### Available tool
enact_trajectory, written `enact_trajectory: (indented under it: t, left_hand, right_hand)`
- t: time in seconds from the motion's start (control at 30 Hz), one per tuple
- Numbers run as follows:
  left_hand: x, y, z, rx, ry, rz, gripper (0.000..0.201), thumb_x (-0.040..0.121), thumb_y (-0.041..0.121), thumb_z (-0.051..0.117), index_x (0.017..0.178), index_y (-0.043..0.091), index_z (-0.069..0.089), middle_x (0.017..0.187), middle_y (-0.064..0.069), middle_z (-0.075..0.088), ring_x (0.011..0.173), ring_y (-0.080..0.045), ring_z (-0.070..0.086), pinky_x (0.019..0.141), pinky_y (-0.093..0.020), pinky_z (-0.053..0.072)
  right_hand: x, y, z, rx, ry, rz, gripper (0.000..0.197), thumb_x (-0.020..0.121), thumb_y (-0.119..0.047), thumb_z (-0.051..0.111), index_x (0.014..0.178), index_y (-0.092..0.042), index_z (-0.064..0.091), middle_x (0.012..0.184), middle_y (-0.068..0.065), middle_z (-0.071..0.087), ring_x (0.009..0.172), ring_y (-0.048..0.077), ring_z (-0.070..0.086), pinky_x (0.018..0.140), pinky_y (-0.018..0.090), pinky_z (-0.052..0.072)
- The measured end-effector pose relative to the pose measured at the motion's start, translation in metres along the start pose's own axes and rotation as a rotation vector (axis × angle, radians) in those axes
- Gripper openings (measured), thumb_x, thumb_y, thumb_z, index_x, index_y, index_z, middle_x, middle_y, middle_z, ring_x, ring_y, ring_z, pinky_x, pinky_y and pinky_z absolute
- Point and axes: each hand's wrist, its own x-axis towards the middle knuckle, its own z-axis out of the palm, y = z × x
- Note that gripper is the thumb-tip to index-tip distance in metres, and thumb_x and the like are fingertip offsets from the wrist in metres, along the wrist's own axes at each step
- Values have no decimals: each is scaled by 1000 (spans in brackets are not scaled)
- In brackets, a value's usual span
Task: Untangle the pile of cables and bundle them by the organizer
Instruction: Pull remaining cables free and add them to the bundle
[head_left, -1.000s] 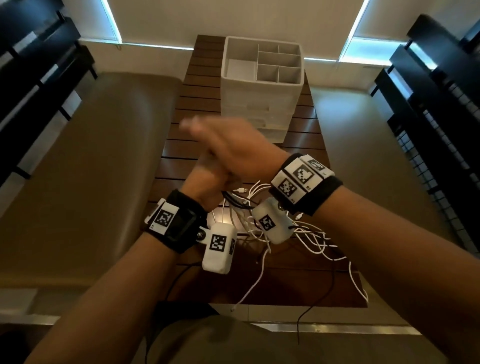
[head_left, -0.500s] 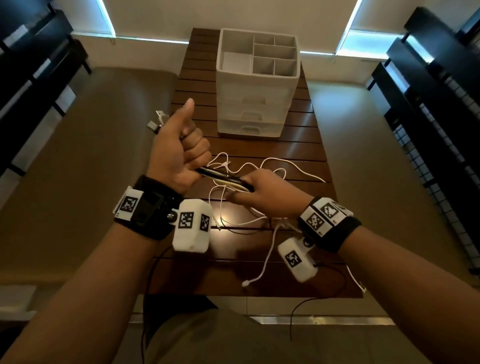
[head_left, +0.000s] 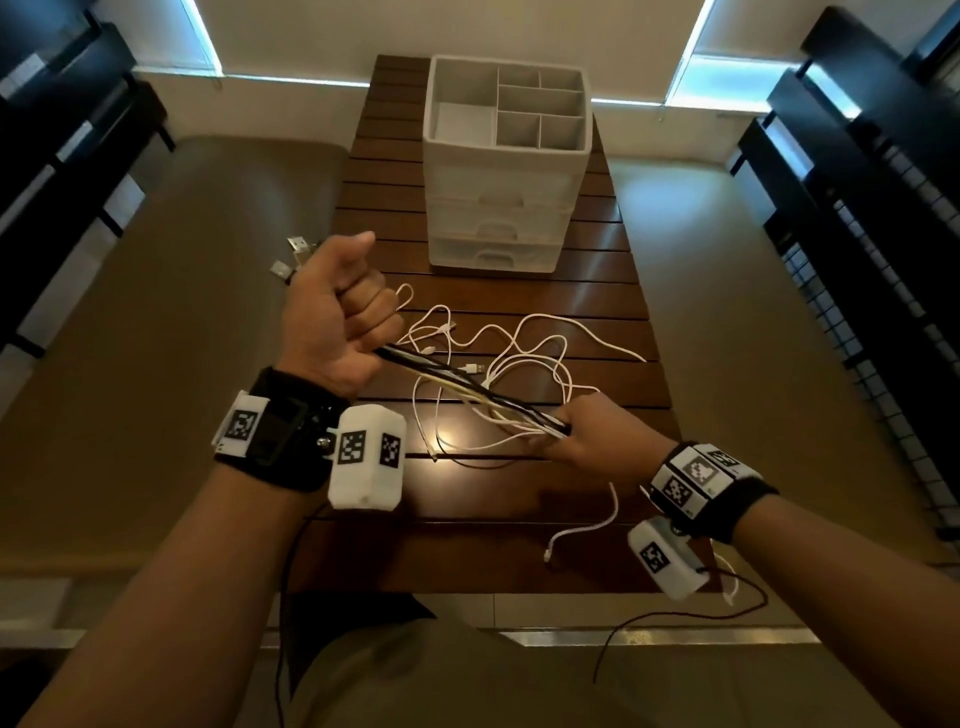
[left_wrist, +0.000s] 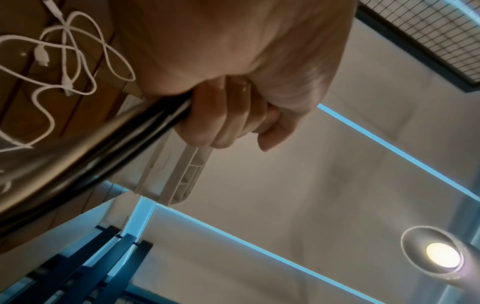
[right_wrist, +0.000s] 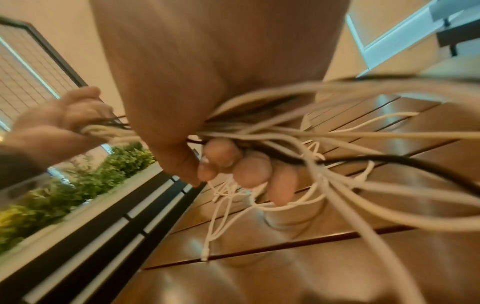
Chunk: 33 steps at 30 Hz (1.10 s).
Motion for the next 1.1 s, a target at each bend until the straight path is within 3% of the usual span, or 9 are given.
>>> enact_trajectory:
  t: [0.13,0.27,0.4,0.47,0.6,0.7,0.77,0.9,1.1]
  left_hand:
    - [0,15,-5,1,-2,23,58,104,26,50,50,25,28,38,10,21,30,-5,17,28,-18,20]
    - [-1,5,-8,26,-20,-5,54,105,26,49,61,28,17,39,11,22,30,-4,18,28,-18,20]
    - [-4,-2,-16,35,-33,-64,56,106,26,47,57,29,21,38,12,23,30,-4,15,27,-17,19]
    - [-7,-6,-15,54,-23,-85,57,106,25,46,52,27,28,38,12,23,34,-7,8,28,-16,16]
    - [-15,-6,-15,54,-33,-116,56,106,25,43,51,26,34,37,12,25,37,-9,5,28,-16,15]
    - [-19,-2,-12,70,-22,-112,56,106,24,42,51,26,34,37,12,24,38,-9,4,28,-16,15]
    - [-19,-3,-9,90,-21,-103,56,106,24,42,50,26,34,37,12,24,39,-9,4,29,-16,14]
    - [-16,-3,-8,76,-41,-102,55,105,24,44,52,25,33,39,12,24,38,-9,5,30,-17,13]
    - [-12,-5,-15,83,-13,-107,52,106,24,46,58,26,24,39,11,24,34,-6,10,30,-16,13]
  right_hand:
    - [-2,9,8,-149,8,106,55,102,-52,56,80,-4,69,69,7,62,59,18,55,58,34,44]
    - [-10,2,18,-110,-159,72,45,100,-53,59,71,-19,62,64,3,61,57,16,58,55,25,43]
    - [-16,14,1,283,-338,43,67,80,-88,51,116,-34,65,107,2,73,92,14,72,81,34,61]
    - [-11,25,-15,363,-214,24,86,74,-98,37,124,-33,63,122,-7,67,112,9,66,98,34,54]
    - [7,46,-33,728,1,206,62,90,-72,48,122,-24,70,121,5,71,118,22,67,105,44,51]
    - [25,44,-28,377,137,140,24,101,-46,62,110,-27,73,92,-3,72,85,17,71,82,35,59]
    - [40,32,-17,202,16,79,19,103,-24,61,118,-27,72,86,-8,68,72,7,65,69,28,57]
    - [60,12,10,-230,-248,-39,15,97,-25,67,108,-24,77,94,-6,69,87,14,64,79,29,48]
    - [68,-19,-49,148,340,-144,16,96,-29,72,107,-20,79,97,1,64,82,15,61,78,36,57]
